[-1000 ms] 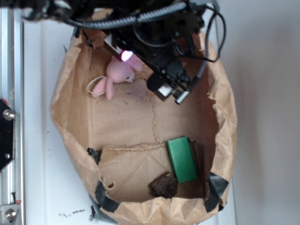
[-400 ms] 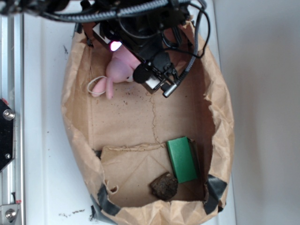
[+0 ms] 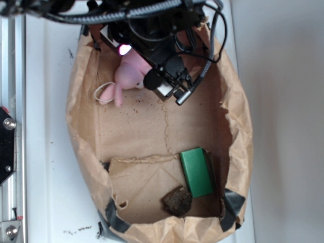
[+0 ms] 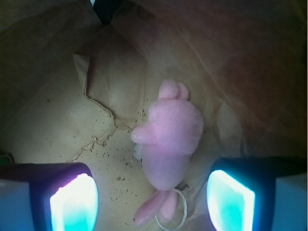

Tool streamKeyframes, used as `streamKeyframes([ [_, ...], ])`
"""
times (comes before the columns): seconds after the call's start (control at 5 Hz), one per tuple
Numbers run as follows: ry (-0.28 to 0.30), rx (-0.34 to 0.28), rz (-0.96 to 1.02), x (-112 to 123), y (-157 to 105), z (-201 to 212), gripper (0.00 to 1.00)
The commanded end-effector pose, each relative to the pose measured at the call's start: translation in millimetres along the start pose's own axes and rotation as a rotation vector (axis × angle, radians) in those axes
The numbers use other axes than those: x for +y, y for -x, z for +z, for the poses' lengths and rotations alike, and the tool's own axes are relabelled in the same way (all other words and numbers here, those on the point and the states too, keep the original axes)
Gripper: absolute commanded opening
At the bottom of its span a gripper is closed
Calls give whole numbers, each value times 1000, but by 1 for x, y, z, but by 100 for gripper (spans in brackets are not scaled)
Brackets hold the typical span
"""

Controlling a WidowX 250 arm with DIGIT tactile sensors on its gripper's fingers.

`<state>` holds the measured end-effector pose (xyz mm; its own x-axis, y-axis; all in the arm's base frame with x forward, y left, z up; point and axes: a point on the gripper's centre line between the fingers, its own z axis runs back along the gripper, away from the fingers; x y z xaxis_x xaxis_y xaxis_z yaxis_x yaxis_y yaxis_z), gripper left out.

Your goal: Grab the pink bunny.

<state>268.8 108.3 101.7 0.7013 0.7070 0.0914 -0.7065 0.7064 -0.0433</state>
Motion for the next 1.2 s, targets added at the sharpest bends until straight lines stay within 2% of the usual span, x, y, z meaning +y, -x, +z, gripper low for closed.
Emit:
streamKeyframes([
  [0.0,33,-120,15,28,-23,-20,100],
  [0.2,29,-152,5,29,-25,-28,100],
  [0.4,-1,-189,-2,26,-26,-41,100],
  [0.6,-35,-213,-35,33,-23,-49,100],
  [1.0,-40,-269,-65,38,-13,-69,100],
])
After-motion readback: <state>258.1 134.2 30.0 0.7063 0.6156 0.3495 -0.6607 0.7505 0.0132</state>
